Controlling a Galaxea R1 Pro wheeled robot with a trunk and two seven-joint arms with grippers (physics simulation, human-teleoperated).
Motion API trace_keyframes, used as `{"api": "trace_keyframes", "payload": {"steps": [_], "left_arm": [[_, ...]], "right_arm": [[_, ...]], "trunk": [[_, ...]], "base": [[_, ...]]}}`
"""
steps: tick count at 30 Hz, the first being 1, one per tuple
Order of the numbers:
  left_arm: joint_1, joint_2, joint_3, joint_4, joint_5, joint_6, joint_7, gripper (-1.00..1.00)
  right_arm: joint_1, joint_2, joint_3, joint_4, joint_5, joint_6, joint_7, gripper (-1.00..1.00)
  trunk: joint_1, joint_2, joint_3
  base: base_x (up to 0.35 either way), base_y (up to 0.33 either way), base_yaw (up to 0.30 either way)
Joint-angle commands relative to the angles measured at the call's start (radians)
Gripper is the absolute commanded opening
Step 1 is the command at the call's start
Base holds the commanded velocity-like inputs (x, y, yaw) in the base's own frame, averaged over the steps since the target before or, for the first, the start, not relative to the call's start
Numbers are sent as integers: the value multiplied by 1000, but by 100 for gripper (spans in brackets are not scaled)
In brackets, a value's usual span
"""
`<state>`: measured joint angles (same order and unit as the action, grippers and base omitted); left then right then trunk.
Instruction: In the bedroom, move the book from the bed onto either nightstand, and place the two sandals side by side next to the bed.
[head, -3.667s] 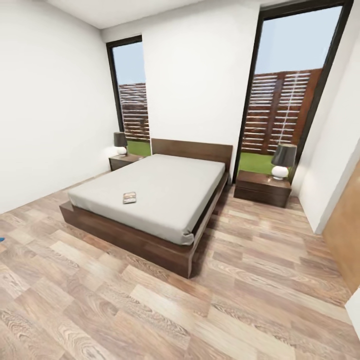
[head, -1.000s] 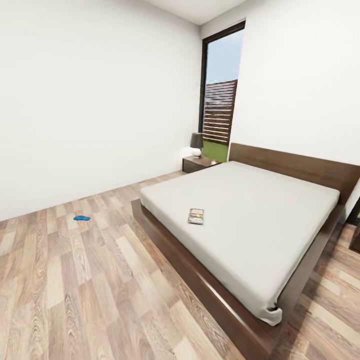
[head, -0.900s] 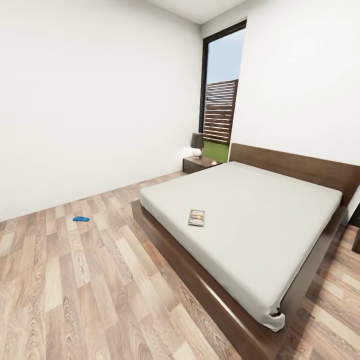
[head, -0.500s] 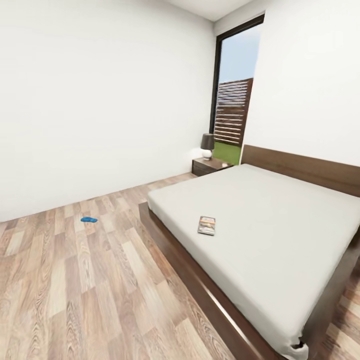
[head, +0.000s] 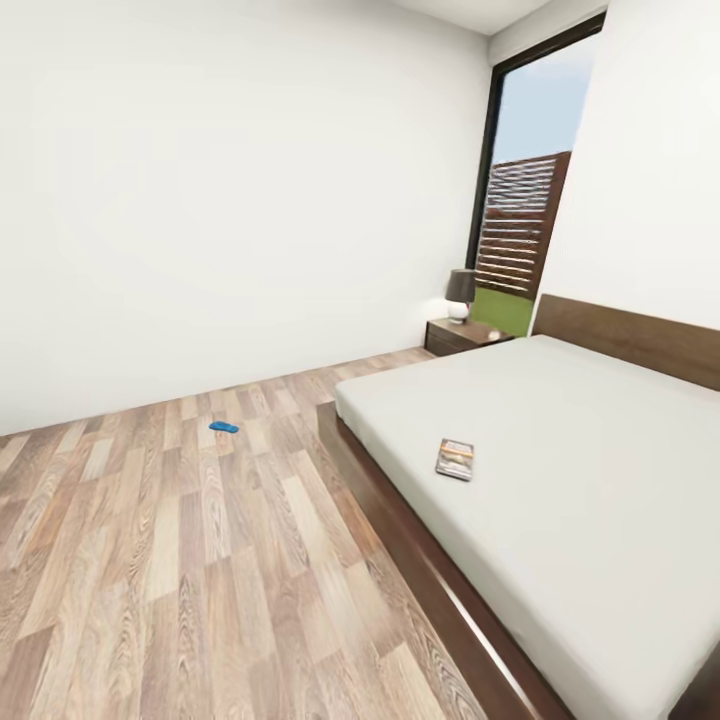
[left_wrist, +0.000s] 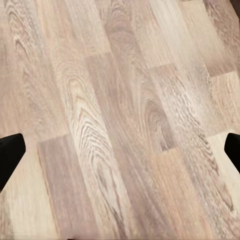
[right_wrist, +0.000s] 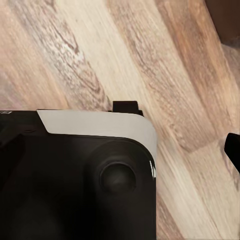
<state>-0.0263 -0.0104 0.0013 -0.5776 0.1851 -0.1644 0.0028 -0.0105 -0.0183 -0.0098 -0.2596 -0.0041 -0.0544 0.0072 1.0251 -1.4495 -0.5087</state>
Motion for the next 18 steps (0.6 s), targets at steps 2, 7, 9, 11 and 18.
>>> {"api": "trace_keyframes", "payload": {"steps": [2, 7, 9, 11, 18], "left_arm": [[0, 0, 0, 1, 5, -3, 0, 100], [-1, 0, 0, 1, 5, -3, 0, 100], [-1, 0, 0, 1, 5, -3, 0, 100], [-1, 0, 0, 1, 5, -3, 0, 100], [-1, 0, 0, 1, 5, -3, 0, 100]], "right_arm": [[0, 0, -1, 0, 0, -4, 1, 100], [0, 0, -1, 0, 0, -4, 1, 100], [0, 0, -1, 0, 0, -4, 1, 100], [0, 0, -1, 0, 0, -3, 1, 100], [0, 0, -1, 0, 0, -4, 1, 100]], "trunk": [[0, 0, -1], [0, 0, -1], [0, 0, -1], [0, 0, -1], [0, 0, -1]], "base": [[0, 0, 288], [0, 0, 289], [0, 0, 289], [0, 0, 289], [77, 0, 260]]}}
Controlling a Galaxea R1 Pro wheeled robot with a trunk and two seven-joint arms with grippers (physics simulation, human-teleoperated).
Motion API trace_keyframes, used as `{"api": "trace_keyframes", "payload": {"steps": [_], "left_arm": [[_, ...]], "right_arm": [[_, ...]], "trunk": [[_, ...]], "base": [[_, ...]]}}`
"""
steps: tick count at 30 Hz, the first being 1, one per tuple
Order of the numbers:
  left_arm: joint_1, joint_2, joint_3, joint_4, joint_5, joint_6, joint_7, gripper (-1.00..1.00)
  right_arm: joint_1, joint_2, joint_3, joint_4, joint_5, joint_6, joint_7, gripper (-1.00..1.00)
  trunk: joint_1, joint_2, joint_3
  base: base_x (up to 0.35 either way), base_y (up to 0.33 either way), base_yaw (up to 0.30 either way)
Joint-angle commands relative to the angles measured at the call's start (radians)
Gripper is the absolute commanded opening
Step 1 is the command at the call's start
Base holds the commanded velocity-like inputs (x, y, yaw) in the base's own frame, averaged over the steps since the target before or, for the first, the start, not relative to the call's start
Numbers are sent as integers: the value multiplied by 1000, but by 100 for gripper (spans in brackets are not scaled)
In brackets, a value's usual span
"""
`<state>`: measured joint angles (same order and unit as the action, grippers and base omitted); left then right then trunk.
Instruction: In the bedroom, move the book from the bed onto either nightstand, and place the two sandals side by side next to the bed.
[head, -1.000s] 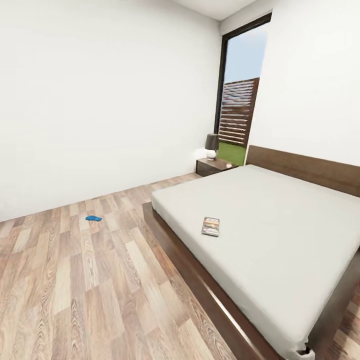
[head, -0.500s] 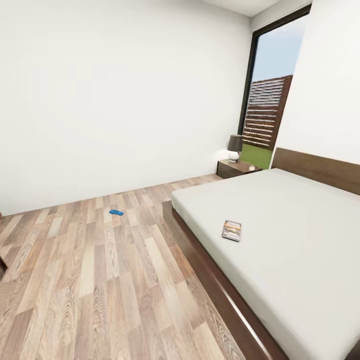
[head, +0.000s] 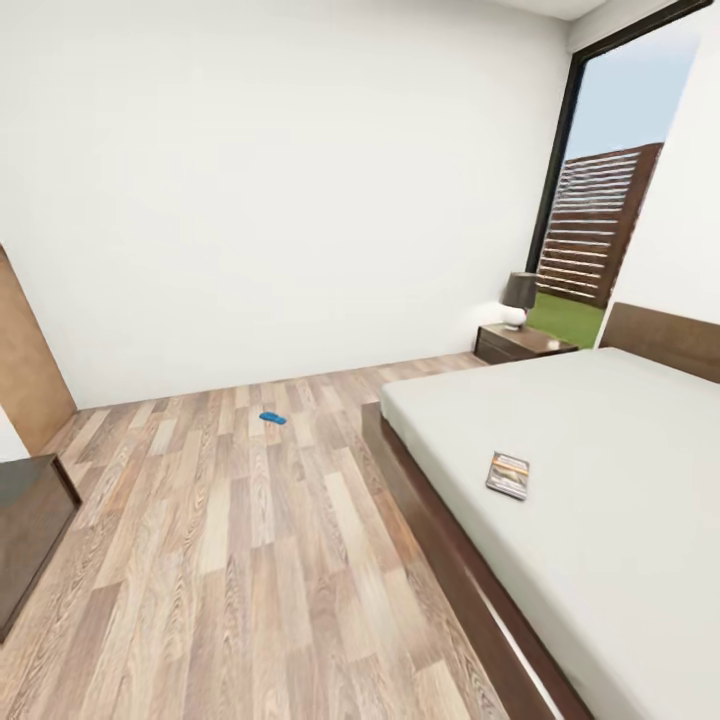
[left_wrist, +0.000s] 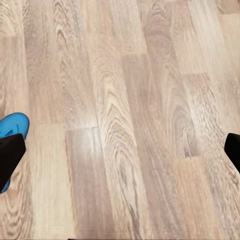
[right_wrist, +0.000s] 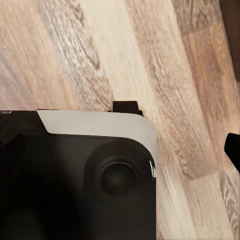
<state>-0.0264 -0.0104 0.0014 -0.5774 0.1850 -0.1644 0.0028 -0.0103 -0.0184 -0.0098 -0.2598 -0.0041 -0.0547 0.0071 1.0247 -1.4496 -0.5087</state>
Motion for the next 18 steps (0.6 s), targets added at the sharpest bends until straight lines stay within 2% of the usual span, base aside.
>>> {"api": "trace_keyframes", "payload": {"steps": [1, 18], "left_arm": [[0, 0, 0, 1, 5, -3, 0, 100], [0, 0, 0, 1, 5, -3, 0, 100]], "right_arm": [[0, 0, -1, 1, 0, -3, 1, 100], [0, 0, -1, 1, 0, -4, 1, 100]], "trunk": [[0, 0, -1], [0, 0, -1]], "base": [[270, 0, 81], [311, 0, 10]]}}
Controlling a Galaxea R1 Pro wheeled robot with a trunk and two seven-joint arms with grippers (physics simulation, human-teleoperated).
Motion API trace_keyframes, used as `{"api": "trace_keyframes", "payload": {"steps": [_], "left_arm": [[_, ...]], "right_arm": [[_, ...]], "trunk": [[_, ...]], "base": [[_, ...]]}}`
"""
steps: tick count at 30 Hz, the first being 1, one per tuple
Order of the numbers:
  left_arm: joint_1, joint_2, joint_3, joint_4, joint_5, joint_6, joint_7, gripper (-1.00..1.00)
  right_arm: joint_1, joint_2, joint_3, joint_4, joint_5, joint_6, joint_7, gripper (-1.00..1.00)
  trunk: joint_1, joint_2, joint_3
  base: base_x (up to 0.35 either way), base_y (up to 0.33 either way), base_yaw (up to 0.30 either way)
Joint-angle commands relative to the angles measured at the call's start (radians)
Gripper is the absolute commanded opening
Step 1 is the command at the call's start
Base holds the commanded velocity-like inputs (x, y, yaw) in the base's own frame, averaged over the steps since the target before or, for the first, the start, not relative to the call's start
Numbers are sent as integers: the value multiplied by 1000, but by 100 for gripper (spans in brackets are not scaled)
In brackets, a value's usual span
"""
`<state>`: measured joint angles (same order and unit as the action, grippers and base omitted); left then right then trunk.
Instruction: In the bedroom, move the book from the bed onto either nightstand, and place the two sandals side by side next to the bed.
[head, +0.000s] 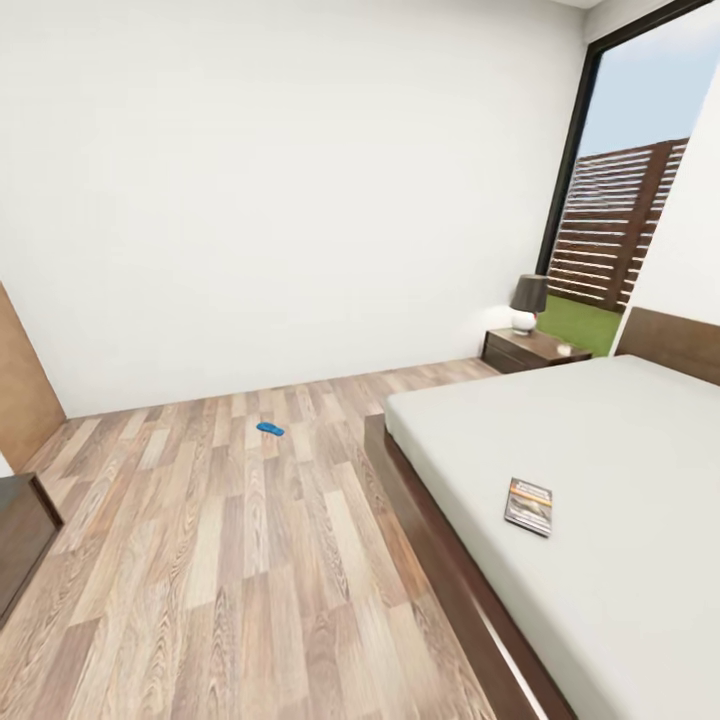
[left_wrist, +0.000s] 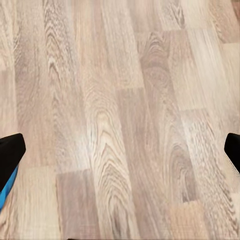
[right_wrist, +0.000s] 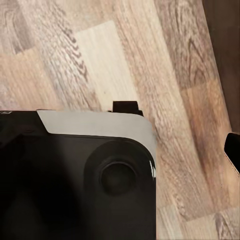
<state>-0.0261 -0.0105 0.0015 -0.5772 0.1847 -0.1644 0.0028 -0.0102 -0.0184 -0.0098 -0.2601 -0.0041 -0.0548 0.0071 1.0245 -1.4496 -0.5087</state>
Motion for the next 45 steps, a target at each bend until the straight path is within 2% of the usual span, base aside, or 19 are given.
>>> {"api": "trace_keyframes", "payload": {"steps": [1, 9, 21, 45], "left_arm": [[0, 0, 0, 0, 5, -3, 0, 100], [-1, 0, 0, 0, 5, -3, 0, 100], [-1, 0, 0, 0, 5, -3, 0, 100], [-1, 0, 0, 0, 5, -3, 0, 100]], "right_arm": [[-1, 0, -1, 1, 0, -3, 1, 100], [-1, 0, -1, 1, 0, -3, 1, 100], [-1, 0, -1, 1, 0, -3, 1, 100], [-1, 0, -1, 1, 0, -2, 1, 100]], "trunk": [[1, 0, -1], [1, 0, -1], [1, 0, -1], [1, 0, -1]], "base": [[316, 0, 0], [316, 0, 17], [308, 0, 231], [298, 0, 12]]}}
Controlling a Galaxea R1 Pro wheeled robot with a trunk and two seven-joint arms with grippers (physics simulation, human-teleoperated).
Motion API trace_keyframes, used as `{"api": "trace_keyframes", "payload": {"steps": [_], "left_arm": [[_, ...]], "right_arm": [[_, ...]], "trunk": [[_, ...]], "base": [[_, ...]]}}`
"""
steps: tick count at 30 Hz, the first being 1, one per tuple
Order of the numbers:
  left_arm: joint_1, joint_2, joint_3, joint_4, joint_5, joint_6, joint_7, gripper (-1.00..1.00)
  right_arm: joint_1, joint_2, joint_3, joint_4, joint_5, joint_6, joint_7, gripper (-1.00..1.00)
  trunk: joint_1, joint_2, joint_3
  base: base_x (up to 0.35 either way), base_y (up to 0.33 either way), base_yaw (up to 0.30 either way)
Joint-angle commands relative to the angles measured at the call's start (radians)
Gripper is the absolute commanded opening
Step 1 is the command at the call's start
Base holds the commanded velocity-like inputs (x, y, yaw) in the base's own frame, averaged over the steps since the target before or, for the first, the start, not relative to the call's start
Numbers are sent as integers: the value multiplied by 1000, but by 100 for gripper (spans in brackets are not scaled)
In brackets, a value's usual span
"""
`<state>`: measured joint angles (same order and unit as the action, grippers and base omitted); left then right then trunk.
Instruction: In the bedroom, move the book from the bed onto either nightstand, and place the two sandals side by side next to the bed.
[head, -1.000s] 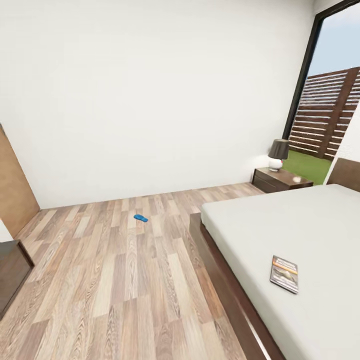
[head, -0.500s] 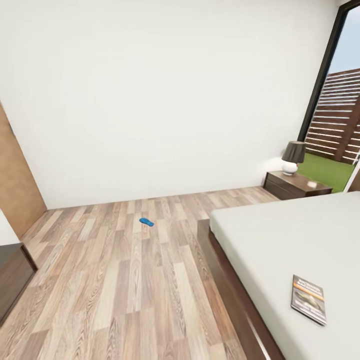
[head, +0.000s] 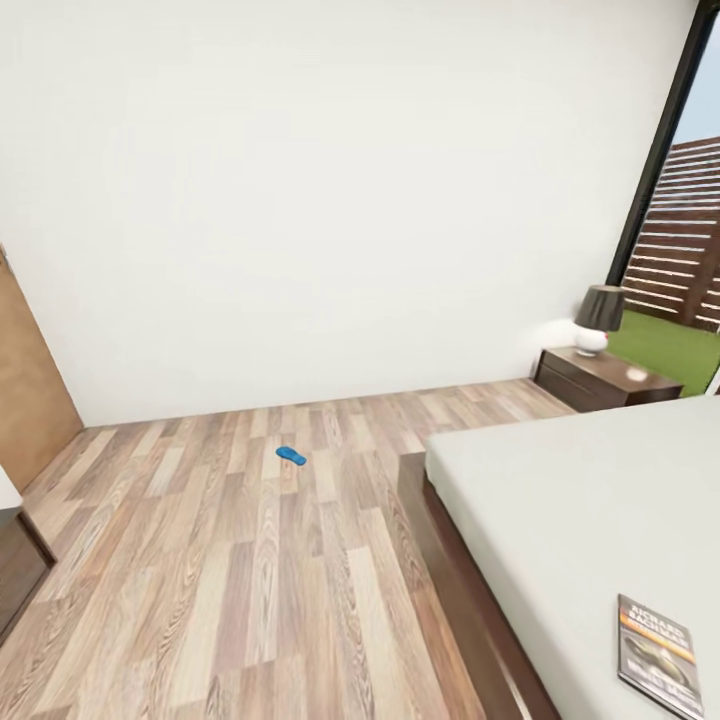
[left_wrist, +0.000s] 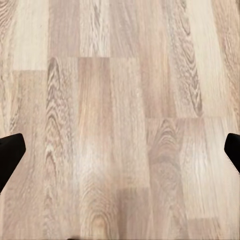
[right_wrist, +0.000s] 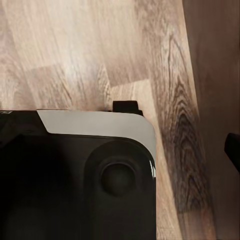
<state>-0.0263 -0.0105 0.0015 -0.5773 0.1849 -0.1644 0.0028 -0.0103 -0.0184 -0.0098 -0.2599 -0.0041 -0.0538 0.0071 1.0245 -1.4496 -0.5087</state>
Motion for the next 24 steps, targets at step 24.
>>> {"api": "trace_keyframes", "payload": {"steps": [24], "left_arm": [[-1, 0, 0, 1, 5, -3, 0, 100]], "right_arm": [[0, 0, -1, 1, 0, -4, 1, 100]], "trunk": [[1, 0, -1]], "base": [[93, 0, 270]]}}
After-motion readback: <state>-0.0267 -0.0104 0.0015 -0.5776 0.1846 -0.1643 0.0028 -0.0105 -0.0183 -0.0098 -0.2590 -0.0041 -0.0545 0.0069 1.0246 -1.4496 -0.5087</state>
